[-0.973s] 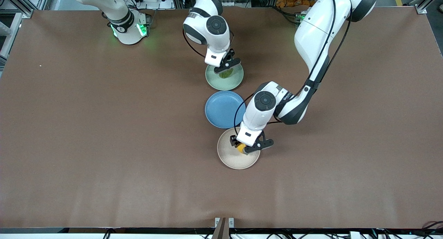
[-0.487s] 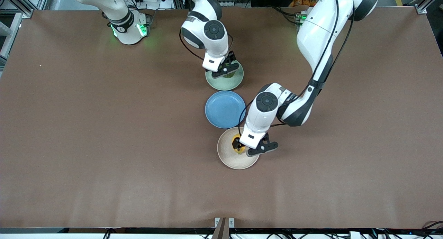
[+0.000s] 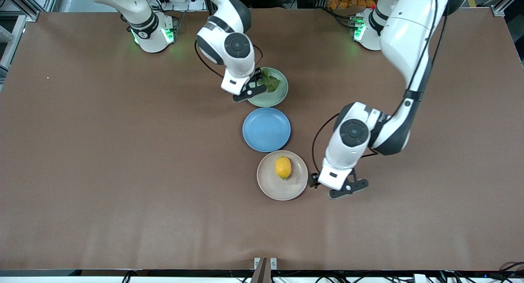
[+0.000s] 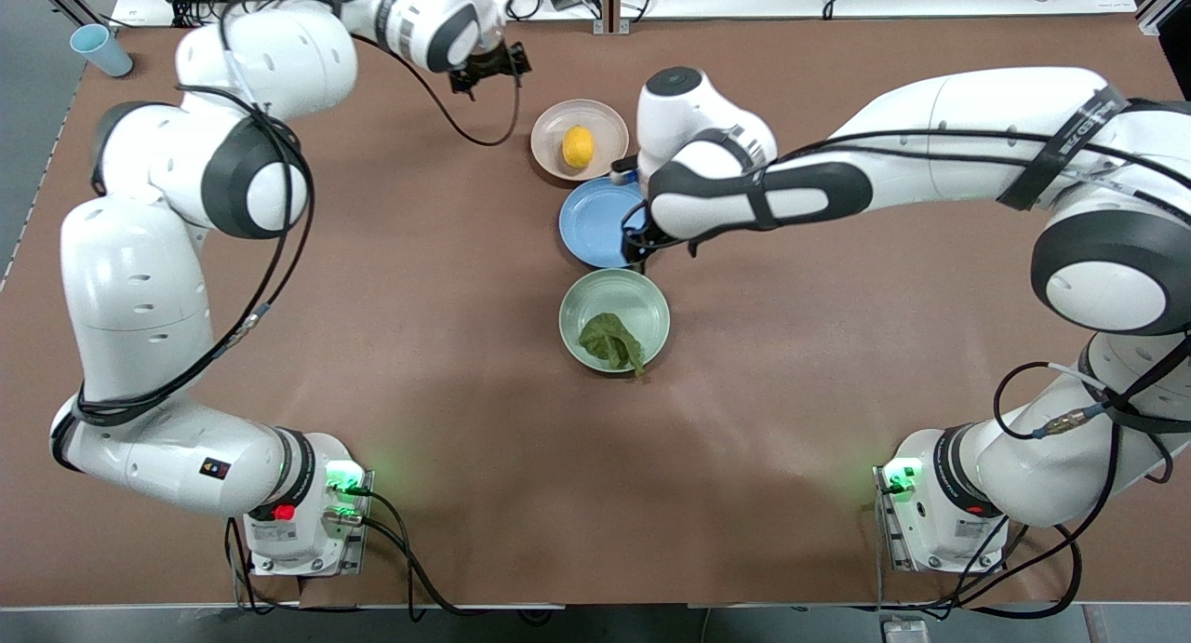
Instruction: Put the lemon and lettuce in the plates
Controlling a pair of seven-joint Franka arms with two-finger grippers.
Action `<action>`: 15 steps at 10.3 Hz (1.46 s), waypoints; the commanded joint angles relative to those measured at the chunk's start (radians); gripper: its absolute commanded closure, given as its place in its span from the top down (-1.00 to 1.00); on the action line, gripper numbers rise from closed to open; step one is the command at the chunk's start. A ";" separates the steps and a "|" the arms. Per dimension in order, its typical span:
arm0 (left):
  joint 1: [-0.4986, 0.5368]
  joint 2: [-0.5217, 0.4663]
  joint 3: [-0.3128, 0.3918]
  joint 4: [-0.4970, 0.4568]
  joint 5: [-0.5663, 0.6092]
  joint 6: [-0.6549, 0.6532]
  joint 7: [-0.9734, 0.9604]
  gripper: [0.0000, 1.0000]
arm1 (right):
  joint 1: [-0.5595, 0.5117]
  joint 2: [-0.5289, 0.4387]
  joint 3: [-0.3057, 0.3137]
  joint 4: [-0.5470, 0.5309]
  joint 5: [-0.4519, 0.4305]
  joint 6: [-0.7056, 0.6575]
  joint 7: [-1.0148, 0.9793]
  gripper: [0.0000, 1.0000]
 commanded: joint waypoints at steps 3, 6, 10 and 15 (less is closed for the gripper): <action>0.129 -0.118 -0.014 -0.088 0.017 -0.205 0.180 1.00 | -0.208 -0.022 -0.059 -0.006 -0.011 -0.034 -0.229 1.00; 0.232 -0.332 -0.037 -0.340 -0.078 -0.216 0.353 1.00 | -0.249 0.019 -0.237 0.072 -0.014 -0.031 -0.390 1.00; 0.200 -0.635 0.072 -0.654 -0.172 -0.216 0.533 1.00 | -0.257 0.052 -0.425 0.131 -0.017 -0.037 -0.518 1.00; 0.234 -0.802 0.065 -0.779 -0.210 -0.218 0.541 1.00 | -0.369 -0.011 -0.467 0.218 -0.016 -0.045 -0.534 1.00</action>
